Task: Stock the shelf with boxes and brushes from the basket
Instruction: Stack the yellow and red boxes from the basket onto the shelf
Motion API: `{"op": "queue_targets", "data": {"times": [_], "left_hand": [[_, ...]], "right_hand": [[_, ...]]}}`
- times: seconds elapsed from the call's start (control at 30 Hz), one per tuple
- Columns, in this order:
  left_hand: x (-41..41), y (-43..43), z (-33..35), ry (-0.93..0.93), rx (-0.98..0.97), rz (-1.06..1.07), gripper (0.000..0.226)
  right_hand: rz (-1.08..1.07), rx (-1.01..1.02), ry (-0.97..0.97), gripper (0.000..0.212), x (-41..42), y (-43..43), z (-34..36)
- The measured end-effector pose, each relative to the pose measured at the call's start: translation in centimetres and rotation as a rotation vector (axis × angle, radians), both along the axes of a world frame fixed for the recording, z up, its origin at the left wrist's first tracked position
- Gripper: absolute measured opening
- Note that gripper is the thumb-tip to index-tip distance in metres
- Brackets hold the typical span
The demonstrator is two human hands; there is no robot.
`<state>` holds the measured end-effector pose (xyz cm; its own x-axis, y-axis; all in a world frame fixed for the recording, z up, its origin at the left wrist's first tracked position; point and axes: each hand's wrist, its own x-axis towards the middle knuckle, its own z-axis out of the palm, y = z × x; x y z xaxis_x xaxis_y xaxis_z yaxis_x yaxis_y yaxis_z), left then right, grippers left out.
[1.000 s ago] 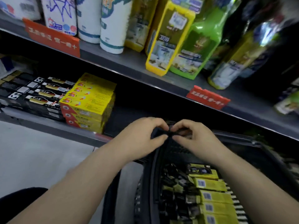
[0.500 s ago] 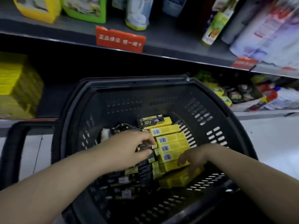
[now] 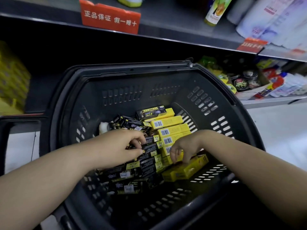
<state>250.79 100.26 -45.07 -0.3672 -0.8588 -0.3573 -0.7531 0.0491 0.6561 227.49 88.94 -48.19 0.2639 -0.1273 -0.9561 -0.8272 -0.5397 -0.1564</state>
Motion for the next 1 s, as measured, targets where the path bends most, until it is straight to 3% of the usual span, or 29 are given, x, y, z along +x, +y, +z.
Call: {"op": "queue_targets", "data": {"times": [0.07,0.13,0.4,0.47,0.53,0.63,0.73,0.8,0.9,1.0], "left_hand": [[-0.1,0.0,-0.1,-0.006,0.011,-0.012,0.025],[-0.1,-0.1,-0.1,0.001,0.02,-0.023,0.024],[0.0,0.0,0.1,0.006,0.041,-0.031,0.025],[0.0,-0.1,0.1,0.04,0.063,-0.006,0.034],[-0.1,-0.2,0.0,0.123,0.124,0.07,0.06],[-0.2,-0.3,0.6,0.32,0.275,0.248,0.099],[0.0,-0.3,1.0,0.427,0.296,0.355,0.079],[0.2,-0.4,1.0,0.447,0.322,0.422,0.059],[0.5,-0.6,0.7,0.467,0.364,0.481,0.026],[0.4,-0.8,0.9,0.516,0.393,0.549,0.036]], "right_hand": [[0.159,0.021,0.151,0.064,-0.4,0.6,-0.8],[0.264,0.054,0.241,0.071,-0.7,0.9,-1.7],[0.112,0.037,0.16,0.064,0.1,0.2,0.0],[-0.065,-0.097,-0.044,0.06,0.8,-0.1,1.8],[-0.414,-0.168,-0.349,0.054,1.5,-0.3,3.5],[-0.893,0.078,-0.796,0.036,3.8,1.3,4.8],[-1.062,0.222,-0.955,0.041,5.0,2.2,4.5],[-0.873,0.165,-0.814,0.051,4.3,1.9,4.1],[-0.257,-0.056,-0.235,0.058,1.8,1.8,1.6],[0.161,-0.04,0.27,0.062,0.1,3.1,-2.1]]}}
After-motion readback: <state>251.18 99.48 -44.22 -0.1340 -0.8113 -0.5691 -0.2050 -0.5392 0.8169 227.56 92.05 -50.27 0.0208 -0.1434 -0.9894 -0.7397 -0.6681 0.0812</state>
